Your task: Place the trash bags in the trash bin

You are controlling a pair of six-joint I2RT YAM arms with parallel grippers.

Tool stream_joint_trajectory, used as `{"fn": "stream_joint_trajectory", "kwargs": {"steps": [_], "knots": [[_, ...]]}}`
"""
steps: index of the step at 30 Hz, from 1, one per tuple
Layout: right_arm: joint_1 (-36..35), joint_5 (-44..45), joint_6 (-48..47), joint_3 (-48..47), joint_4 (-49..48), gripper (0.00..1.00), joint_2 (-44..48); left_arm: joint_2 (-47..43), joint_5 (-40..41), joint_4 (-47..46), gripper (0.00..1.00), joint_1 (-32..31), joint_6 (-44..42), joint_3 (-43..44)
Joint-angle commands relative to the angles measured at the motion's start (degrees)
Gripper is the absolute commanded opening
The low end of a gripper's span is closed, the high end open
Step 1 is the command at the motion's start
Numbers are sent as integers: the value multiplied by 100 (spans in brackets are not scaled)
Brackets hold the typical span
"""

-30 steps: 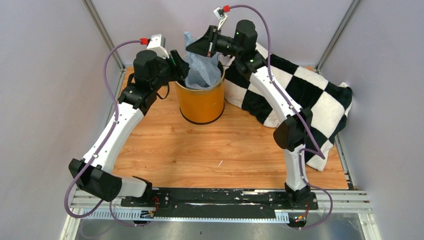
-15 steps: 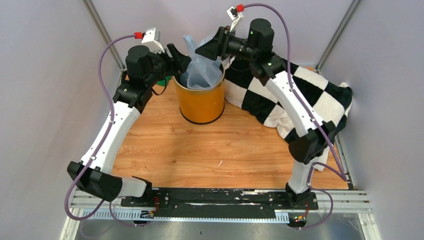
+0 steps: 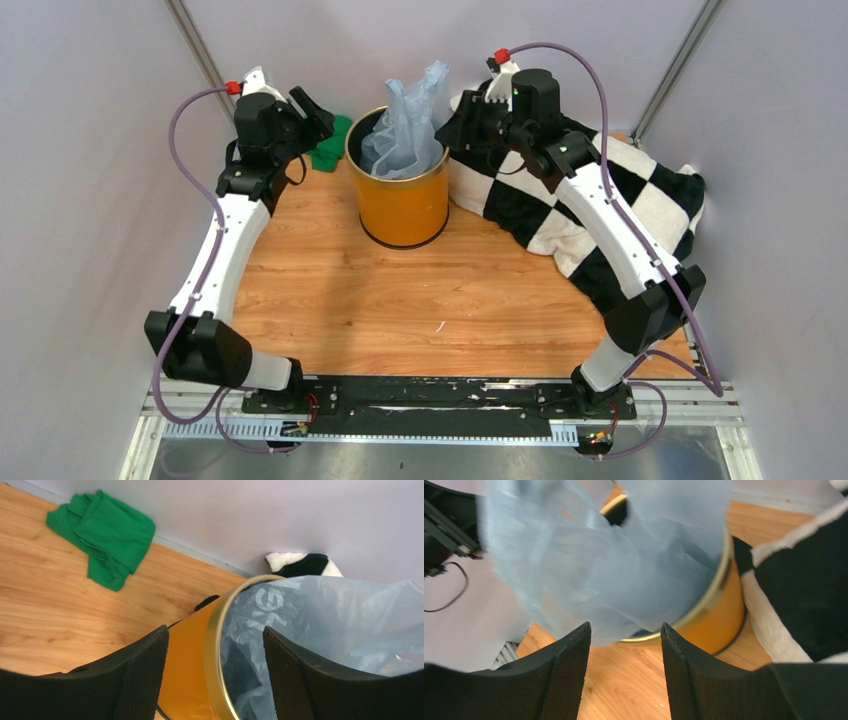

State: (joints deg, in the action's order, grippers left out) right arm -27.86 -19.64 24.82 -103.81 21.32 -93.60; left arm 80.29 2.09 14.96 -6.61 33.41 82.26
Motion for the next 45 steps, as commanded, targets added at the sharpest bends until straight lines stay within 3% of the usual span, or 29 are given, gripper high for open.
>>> {"fn": "stream_joint_trajectory", "kwargs": {"steps": [1,7,12,21,36,40,45], "knots": [[226,120,26,239,-39,55,-124,950,-169,-228,71,45,308,473],[345,114,141,62,-87,50,-594,2243,-496,-51,66,44,427,1367],[369,37,179,-87,-145,48,-955,2433,-829,-164,62,16,537,1271],[349,-183,318,-21,-149,42,-1029,1840,-1102,-564,58,-273,751,152],[100,-72,180,1661,302,39,509,-180,-1088,-675,59,-745,783,-1873],[88,110,76,1946,373,42,808,-420,-859,-264,64,-745,503,-1701],[94,347,-103,1919,557,52,986,-574,-588,406,79,-743,35,-980]]}}
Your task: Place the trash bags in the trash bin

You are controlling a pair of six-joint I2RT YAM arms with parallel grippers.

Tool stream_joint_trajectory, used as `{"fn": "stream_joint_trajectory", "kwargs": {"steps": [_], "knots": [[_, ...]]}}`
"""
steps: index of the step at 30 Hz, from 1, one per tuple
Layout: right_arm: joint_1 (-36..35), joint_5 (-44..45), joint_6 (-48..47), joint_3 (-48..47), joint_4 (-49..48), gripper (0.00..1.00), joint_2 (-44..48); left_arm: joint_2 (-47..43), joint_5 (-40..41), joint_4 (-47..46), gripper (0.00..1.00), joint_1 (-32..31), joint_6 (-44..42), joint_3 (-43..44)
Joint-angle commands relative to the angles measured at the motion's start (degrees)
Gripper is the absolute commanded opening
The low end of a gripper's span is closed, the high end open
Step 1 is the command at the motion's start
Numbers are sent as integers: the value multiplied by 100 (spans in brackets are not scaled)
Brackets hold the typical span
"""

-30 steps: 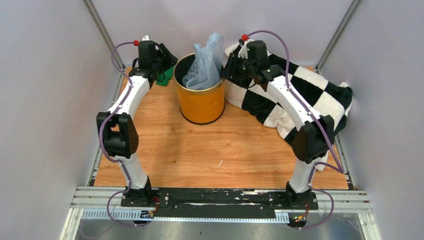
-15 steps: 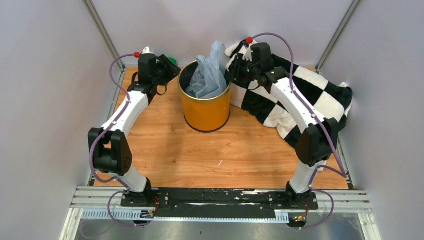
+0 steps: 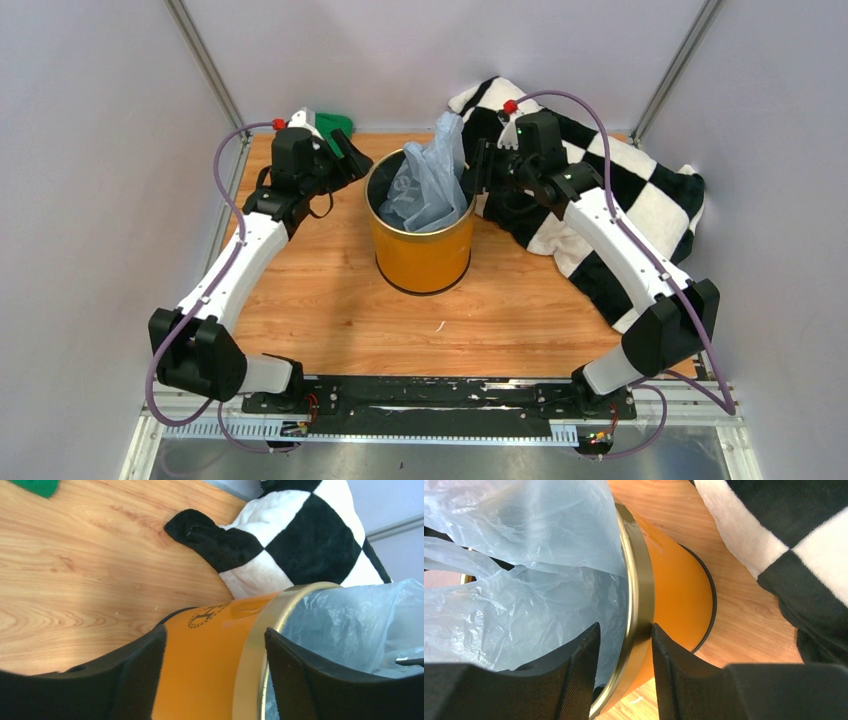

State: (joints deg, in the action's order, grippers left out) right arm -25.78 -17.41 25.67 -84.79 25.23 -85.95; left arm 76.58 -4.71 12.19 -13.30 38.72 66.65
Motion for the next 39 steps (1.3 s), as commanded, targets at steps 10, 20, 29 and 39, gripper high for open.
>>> {"fn": "stream_joint_trajectory", "kwargs": {"steps": [10,20,29,39], "knots": [[-94,881,-562,-122,544,64,745,-767,-586,1106,100,-114,-25,953],[-491,500,-744,-492,325,63,1166,-1423,-478,-29,98,-1050,2084,195],[-957,807,-803,-1243,113,60,523,-975,451,-658,65,-1853,2909,279],[-1038,977,-806,-1371,78,58,368,-639,1505,-891,57,-2033,3251,314]]}}
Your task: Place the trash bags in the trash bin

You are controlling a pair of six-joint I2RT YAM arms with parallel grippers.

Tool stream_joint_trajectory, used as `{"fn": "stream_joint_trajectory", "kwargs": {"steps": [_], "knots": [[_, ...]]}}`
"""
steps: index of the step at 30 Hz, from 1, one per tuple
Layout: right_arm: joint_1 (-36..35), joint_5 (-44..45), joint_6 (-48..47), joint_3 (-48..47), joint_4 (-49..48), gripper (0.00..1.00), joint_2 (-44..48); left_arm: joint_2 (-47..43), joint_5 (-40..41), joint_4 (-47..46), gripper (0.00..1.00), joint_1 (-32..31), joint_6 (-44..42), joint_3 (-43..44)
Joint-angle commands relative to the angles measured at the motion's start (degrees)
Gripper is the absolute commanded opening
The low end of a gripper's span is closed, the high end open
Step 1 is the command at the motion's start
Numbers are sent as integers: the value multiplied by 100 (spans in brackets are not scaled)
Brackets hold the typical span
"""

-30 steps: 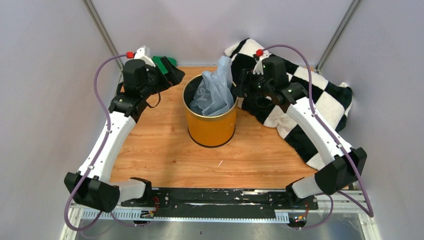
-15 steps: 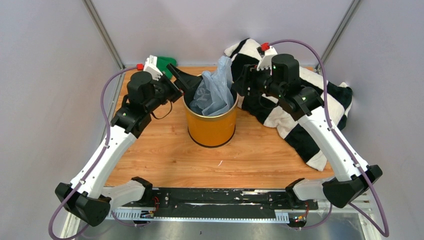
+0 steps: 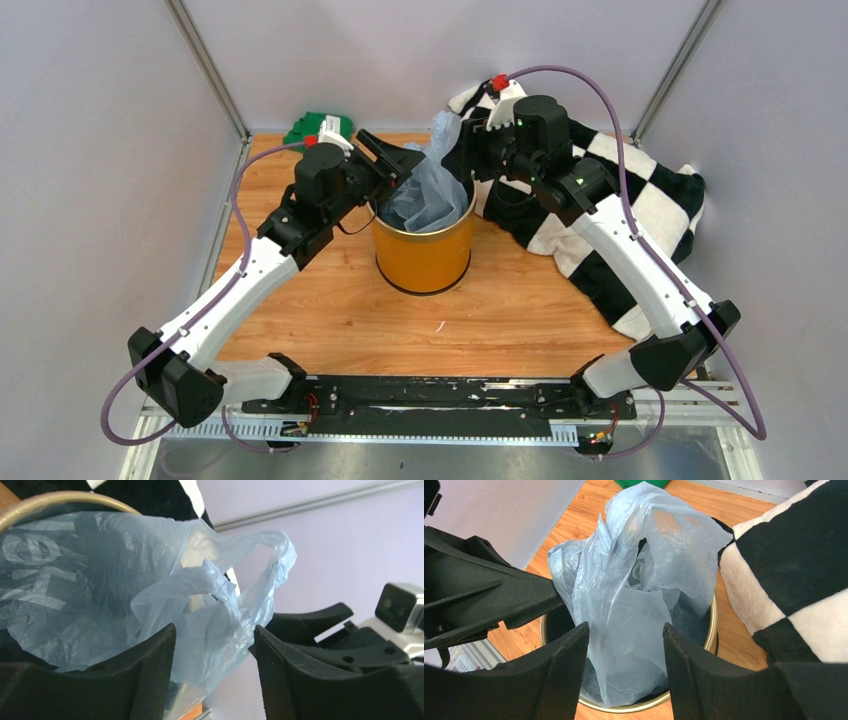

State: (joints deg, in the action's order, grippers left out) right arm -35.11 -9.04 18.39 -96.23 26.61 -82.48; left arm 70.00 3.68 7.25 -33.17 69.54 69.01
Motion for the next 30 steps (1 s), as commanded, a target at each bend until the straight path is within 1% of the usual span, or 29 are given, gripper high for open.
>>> {"fn": "stream_joint_trajectory", "kwargs": {"steps": [1,4,8,12,13,16,19,23,26,30], "knots": [[-112,128,-74,-230,-56,58,25,63,668,-410,57,-48,175,122],[-152,147,-99,-213,-55,57,66,219,658,-454,56,-45,161,269],[-162,180,-119,-190,-53,57,130,474,593,-392,51,-41,135,491],[-164,204,-141,-208,-51,58,162,557,572,-438,49,-49,286,414],[-169,190,-137,-227,-51,58,162,573,550,-535,43,-45,330,358],[-195,180,-140,-296,-51,58,132,615,394,-628,34,-47,333,315],[-238,175,-113,-390,-84,60,75,573,353,-662,18,-46,277,247],[-250,181,-3,-683,-82,65,-172,312,340,-585,0,-37,-324,246],[-248,262,75,-935,-6,67,-371,146,190,-240,0,-7,-852,365],[-246,346,188,-1279,244,67,-717,-83,-130,-92,0,66,-1397,313]]}}
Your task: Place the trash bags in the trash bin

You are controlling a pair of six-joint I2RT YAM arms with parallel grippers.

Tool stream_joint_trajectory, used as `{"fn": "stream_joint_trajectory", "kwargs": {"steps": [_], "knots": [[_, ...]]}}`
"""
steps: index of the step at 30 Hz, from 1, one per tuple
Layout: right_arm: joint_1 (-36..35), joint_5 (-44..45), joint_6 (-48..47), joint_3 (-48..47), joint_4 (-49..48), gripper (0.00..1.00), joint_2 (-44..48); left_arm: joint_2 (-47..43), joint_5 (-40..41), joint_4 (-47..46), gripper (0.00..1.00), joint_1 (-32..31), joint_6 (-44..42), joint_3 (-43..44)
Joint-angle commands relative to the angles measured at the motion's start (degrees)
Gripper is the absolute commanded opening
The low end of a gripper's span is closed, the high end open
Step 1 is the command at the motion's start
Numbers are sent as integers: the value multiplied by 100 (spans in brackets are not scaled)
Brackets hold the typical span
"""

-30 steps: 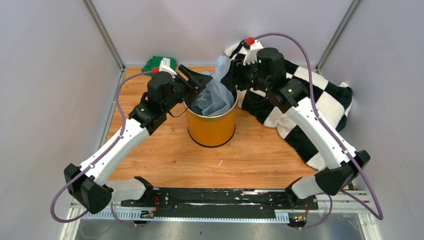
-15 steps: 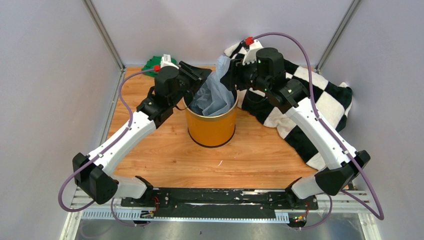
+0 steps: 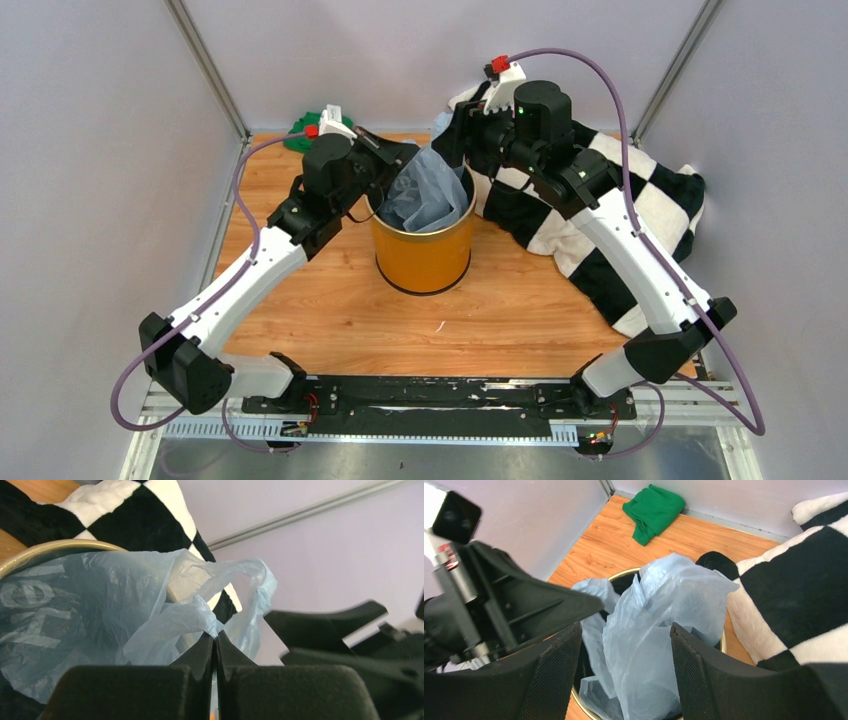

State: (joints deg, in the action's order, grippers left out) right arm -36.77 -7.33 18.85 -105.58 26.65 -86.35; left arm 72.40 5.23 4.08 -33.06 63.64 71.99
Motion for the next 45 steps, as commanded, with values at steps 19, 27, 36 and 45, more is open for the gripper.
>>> {"fn": "stream_joint_trajectory", "kwargs": {"steps": [19,27,36,45], "knots": [[-15,1198,-356,19,1271,0,246,-1293,-2100,1371,0,1888,-2162,-525],[657,1083,-464,400,1775,0,683,-1021,-2573,1886,0,2492,-2521,-229],[1011,1235,-664,118,2098,0,666,-619,-2531,2571,0,2750,-2866,417],[1524,858,-633,135,2259,0,724,-560,-2325,3071,0,2869,-3195,761]]}}
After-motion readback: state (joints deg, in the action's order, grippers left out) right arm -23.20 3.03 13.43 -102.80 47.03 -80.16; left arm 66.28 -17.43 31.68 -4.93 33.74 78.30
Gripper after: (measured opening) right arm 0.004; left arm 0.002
